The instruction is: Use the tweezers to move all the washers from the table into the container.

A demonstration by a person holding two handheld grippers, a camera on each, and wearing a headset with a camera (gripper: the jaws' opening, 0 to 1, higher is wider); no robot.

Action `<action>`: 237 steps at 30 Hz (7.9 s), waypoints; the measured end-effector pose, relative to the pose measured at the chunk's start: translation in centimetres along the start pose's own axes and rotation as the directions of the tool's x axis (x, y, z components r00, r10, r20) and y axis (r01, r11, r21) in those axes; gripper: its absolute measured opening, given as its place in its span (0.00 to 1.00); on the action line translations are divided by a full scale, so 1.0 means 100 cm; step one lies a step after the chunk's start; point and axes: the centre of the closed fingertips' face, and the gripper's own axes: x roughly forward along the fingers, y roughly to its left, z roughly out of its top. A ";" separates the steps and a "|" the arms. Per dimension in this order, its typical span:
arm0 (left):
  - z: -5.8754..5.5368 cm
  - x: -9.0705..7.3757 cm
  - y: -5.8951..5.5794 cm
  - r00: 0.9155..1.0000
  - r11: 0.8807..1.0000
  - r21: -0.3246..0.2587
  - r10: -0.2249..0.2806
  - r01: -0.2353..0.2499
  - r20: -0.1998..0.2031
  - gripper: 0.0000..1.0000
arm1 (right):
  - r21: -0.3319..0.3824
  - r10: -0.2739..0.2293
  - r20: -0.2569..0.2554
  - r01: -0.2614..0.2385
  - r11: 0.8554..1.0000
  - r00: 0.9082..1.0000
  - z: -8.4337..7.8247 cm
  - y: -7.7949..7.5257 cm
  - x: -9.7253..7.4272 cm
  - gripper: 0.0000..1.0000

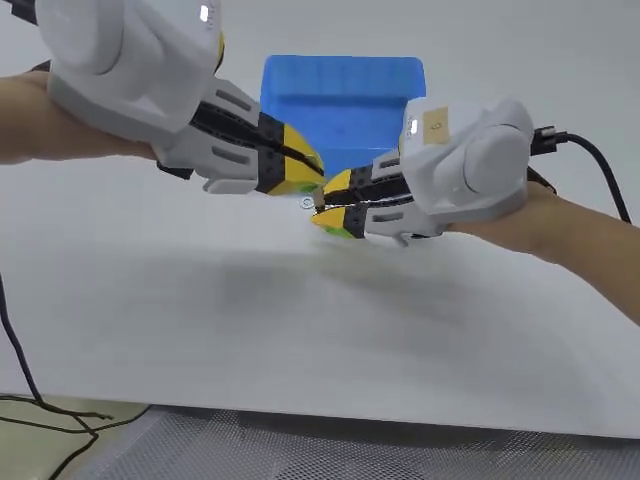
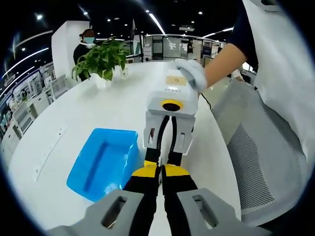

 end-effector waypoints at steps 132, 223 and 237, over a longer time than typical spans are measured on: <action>-0.045 -0.067 0.001 0.879 0.828 -0.448 0.448 -0.338 0.164 0.67 | 0.038 -0.048 0.072 0.045 0.998 0.996 0.001 -0.110 0.007 0.10; 0.061 -0.037 0.091 0.916 0.980 -0.004 0.189 -0.201 0.354 0.04 | 0.000 -0.064 0.117 0.064 0.998 0.991 0.037 -0.088 -0.036 0.25; 0.063 -0.050 0.083 0.900 0.969 0.004 0.228 -0.247 0.371 0.04 | 0.069 -0.115 0.194 0.104 0.992 0.974 0.044 -0.071 -0.067 0.44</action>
